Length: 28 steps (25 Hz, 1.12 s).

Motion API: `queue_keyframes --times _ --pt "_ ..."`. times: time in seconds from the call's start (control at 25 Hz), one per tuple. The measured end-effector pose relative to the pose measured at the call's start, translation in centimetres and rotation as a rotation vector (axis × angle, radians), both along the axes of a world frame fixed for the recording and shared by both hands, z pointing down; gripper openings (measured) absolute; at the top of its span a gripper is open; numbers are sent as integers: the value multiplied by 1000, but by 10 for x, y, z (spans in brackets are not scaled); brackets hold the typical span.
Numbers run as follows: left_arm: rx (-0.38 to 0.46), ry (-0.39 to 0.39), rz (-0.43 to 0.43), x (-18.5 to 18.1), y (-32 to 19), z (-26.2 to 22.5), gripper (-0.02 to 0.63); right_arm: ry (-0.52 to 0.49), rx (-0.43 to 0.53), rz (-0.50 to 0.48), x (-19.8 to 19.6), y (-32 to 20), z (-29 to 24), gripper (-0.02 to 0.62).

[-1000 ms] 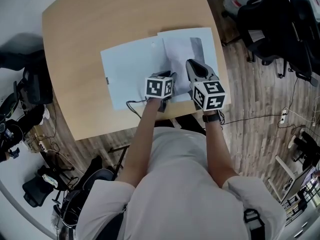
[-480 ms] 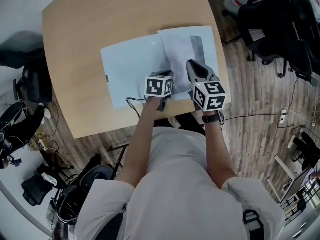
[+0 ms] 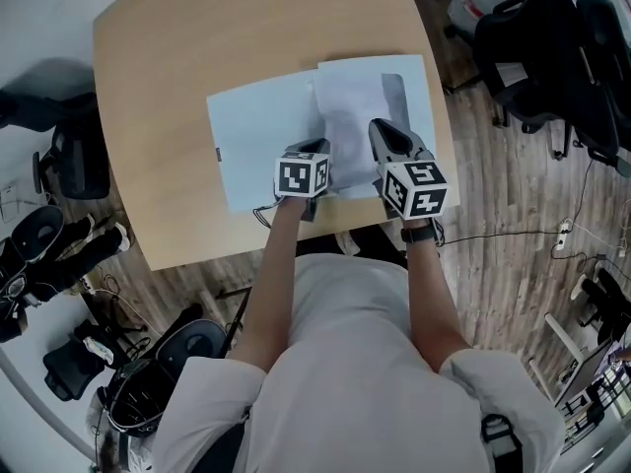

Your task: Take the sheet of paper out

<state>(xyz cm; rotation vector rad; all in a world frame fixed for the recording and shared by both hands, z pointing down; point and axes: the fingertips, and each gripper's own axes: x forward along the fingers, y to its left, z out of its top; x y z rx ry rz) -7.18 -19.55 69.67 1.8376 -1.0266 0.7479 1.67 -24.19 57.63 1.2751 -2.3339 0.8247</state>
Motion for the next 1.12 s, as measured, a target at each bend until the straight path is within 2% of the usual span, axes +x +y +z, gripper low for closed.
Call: queue_keyframes --times 0.48,1.12 --pt "30 -8 -72 -32 0 -10 9 -11 12 -61 -21 -4 -5 14" --pt "93 -47 -161 -97 4 -35 9 -25 40 -156 -59 -5 -15 14"
